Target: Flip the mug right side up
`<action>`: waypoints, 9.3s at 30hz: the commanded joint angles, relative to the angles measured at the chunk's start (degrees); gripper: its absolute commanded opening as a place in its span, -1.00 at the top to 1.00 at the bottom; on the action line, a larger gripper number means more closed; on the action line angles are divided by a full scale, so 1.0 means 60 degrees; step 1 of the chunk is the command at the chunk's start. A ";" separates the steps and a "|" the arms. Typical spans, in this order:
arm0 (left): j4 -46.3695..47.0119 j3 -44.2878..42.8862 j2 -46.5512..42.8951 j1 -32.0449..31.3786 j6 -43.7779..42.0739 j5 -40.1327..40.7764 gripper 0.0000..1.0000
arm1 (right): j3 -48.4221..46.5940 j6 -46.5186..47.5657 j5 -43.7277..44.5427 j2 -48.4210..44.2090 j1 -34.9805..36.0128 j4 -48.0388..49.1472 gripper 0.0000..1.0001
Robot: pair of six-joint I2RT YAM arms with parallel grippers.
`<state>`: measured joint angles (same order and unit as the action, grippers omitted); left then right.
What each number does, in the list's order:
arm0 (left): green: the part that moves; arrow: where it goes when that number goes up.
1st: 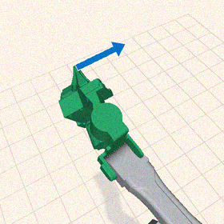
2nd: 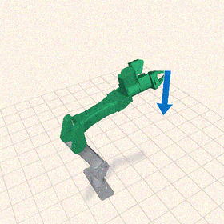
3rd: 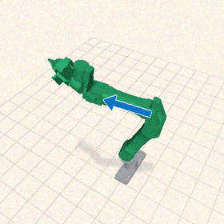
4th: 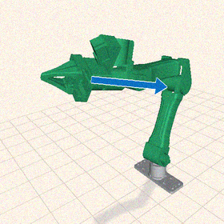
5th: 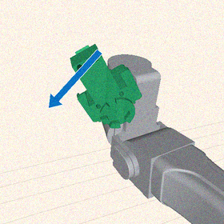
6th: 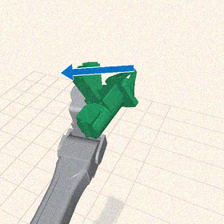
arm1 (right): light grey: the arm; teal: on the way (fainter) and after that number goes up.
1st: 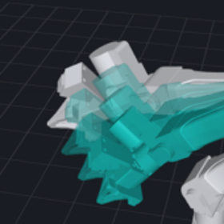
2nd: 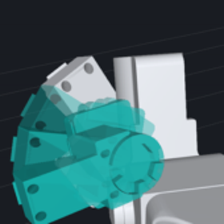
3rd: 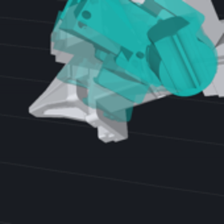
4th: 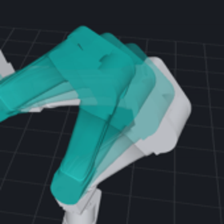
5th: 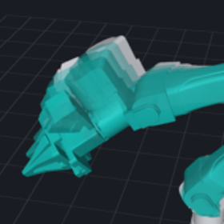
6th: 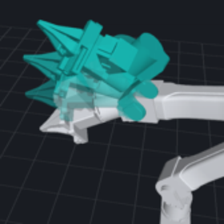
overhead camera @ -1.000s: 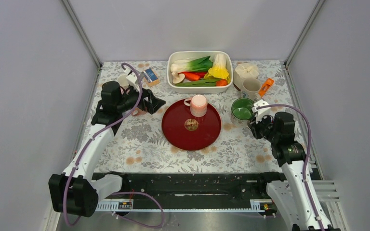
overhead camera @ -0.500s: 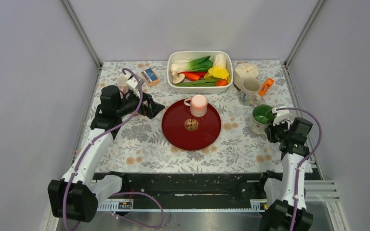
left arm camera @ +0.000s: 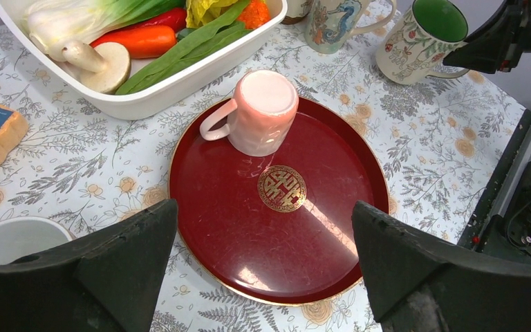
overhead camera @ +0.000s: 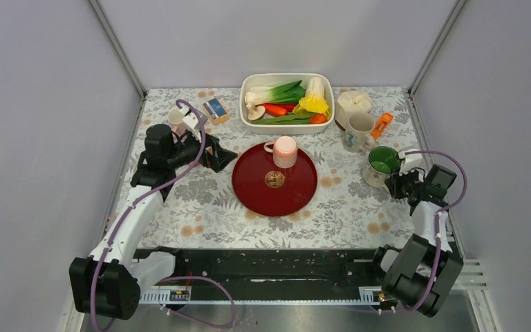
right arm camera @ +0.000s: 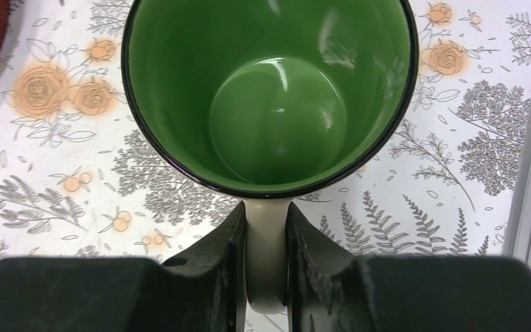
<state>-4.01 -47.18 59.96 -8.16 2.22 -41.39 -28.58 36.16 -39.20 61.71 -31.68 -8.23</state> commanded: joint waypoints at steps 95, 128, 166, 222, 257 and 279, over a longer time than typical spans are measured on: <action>-0.5997 -0.8580 0.9916 -0.3149 -1.0490 -0.0468 -0.47 | -0.3501 -0.3830 -0.4731 -0.4500 0.2171 -0.3465 -0.93; -0.4677 -0.8308 0.9686 -0.3997 -0.6945 0.2886 0.32 | -0.3369 -0.3826 -0.4717 -0.4654 0.2175 -0.3388 -0.88; 0.7291 -0.4285 0.5596 -0.2472 0.5824 -0.2894 0.95 | -0.4509 -0.8131 -0.3206 -0.2845 0.3314 -0.0556 -0.82; 1.6007 -0.1234 0.6201 -0.3492 1.1611 -0.0302 1.00 | -0.1586 -1.3543 0.1623 0.2184 0.9147 1.3380 -0.01; 1.5991 -0.0589 0.6535 -0.4664 1.0690 -0.0812 0.94 | -0.2082 -1.3841 0.1200 0.0533 0.8497 1.3428 0.56; 1.5476 -0.0633 0.6437 -0.4322 0.9968 -0.1167 -0.98 | -0.2844 -1.4088 -0.0173 -0.0251 0.7456 1.2089 1.00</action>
<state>84.53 -50.96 99.61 -36.58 66.54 -45.54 -40.47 -48.90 -39.40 64.51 15.73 63.61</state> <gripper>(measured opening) 0.987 0.268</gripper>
